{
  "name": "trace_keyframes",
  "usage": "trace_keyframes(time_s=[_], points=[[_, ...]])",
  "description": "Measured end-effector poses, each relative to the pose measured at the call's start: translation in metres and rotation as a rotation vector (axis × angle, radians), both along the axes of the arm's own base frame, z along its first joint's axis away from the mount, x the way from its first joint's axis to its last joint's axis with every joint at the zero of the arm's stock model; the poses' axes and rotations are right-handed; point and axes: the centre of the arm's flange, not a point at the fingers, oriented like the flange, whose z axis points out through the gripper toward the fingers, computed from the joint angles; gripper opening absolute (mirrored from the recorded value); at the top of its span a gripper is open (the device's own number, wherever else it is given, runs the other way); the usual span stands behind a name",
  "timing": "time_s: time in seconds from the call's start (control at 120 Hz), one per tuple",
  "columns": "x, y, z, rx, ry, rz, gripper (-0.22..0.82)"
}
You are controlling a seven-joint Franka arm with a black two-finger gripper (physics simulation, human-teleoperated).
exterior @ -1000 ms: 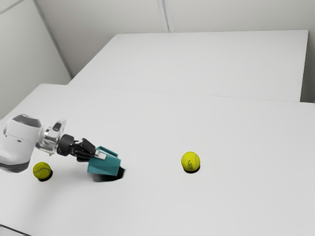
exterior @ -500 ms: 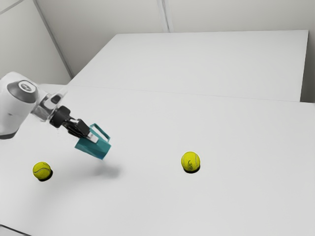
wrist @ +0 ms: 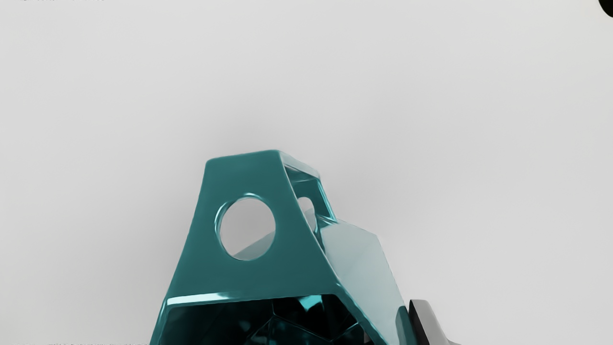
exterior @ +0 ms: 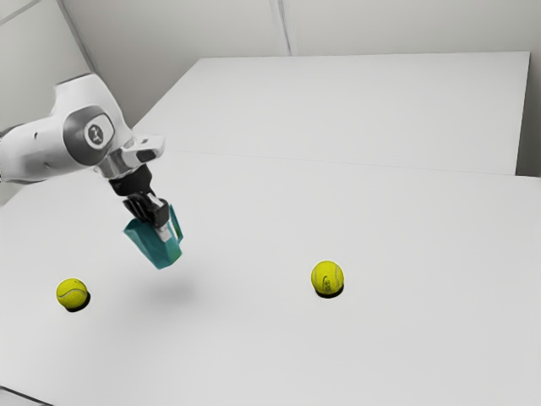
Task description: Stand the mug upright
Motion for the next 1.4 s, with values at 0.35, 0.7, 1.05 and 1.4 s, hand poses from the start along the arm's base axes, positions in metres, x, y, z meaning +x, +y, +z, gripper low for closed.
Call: trace_keyframes(time_s=[0.35, 0.7, 1.05, 1.4], points=[[0.013, -0.043, -0.009, 0.125, 0.001, 0.073, -0.17], [0.030, -0.069, -0.014, 0.230, -0.049, 0.173, -0.17], [0.025, -0.076, -0.047, 0.246, -0.126, 0.285, -0.17], [0.026, -0.082, -0.082, 0.238, -0.127, 0.366, -0.17]])
